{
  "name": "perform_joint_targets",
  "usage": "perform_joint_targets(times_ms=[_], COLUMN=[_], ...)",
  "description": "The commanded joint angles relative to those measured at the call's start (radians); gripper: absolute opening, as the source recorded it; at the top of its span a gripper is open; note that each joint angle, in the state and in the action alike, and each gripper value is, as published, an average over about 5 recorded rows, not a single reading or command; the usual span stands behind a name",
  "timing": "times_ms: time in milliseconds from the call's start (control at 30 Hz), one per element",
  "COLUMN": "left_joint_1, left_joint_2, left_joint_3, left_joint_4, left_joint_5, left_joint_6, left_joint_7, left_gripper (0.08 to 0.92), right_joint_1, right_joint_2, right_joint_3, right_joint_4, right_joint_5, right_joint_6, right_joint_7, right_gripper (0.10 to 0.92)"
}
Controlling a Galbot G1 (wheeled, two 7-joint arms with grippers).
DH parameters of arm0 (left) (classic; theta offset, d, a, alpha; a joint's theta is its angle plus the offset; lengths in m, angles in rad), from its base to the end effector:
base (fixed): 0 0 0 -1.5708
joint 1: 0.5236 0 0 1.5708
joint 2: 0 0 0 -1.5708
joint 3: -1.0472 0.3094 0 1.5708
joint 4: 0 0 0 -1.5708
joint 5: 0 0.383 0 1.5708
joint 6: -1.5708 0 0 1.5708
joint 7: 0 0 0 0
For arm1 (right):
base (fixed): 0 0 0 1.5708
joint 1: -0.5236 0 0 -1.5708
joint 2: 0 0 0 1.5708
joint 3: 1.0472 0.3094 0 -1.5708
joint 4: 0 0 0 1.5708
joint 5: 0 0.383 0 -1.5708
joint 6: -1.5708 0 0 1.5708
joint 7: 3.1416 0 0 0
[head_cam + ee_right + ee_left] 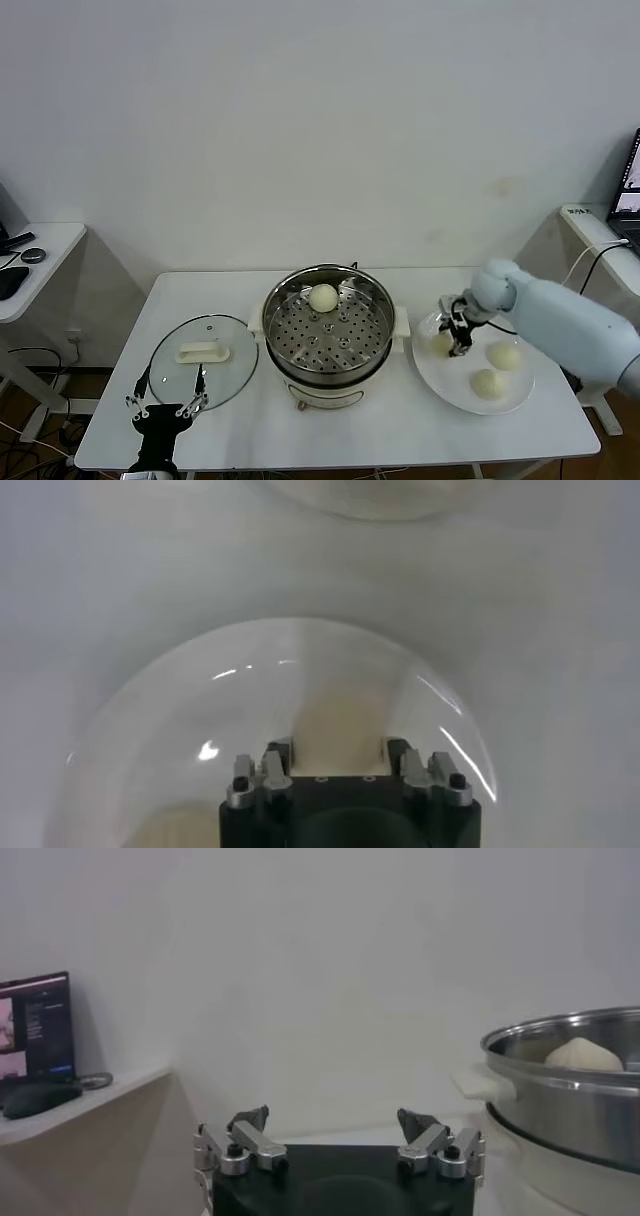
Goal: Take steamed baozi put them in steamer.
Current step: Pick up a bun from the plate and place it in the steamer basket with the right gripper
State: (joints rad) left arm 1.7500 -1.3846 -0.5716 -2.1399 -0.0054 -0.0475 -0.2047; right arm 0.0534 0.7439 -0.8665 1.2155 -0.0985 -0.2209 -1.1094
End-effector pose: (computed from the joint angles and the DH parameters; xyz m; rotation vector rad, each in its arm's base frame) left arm 0.1823 0.0343 -0.2834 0.1971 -3.0594 -0.2744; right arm 0.5282 -0.0865 -0.1960 1.2924 -1.3291 1.3893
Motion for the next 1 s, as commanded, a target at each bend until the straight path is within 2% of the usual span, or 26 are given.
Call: perform_joint_targets(times_ms=[33, 167, 300, 500, 733, 1000], left_joint_1=[-0.007, -0.023, -0.044, -0.057, -0.052, -0.046], left_joint_2=[0.003, 0.007, 0.007, 0.011, 0.016, 0.002], left_joint_3=[0.004, 0.017, 0.029, 0.031, 0.0, -0.006], left_joint_4=[0.0, 0.005, 0.02, 0.03, 0.02, 0.005], left_joint_5=[-0.002, -0.006, -0.007, -0.006, -0.009, -0.006], left_joint_6=[0.001, 0.002, 0.003, 0.003, 0.008, 0.013], left_joint_7=[0.0, 0.001, -0.001, -0.004, -0.005, -0.006], left_gripper=[0.823, 0.823, 0.823, 0.823, 0.823, 0.823], right_joint_1=[0.33, 0.618, 0.859, 0.88, 0.676, 0.499], right_joint_2=[-0.102, -0.088, 0.007, 0.196, 0.404, 0.526], right_joint_3=[-0.163, -0.35, -0.519, -0.553, -0.484, -0.451], right_joint_4=[0.173, 0.276, 0.382, 0.429, 0.334, 0.188], right_joint_5=[0.194, 0.359, 0.542, 0.748, 0.8, 0.722], right_joint_6=[-0.08, -0.168, -0.275, -0.41, -0.494, -0.506], right_joint_7=[-0.012, 0.016, 0.079, 0.194, 0.304, 0.345], right_gripper=[0.568, 0.568, 0.57, 0.578, 0.583, 0.585])
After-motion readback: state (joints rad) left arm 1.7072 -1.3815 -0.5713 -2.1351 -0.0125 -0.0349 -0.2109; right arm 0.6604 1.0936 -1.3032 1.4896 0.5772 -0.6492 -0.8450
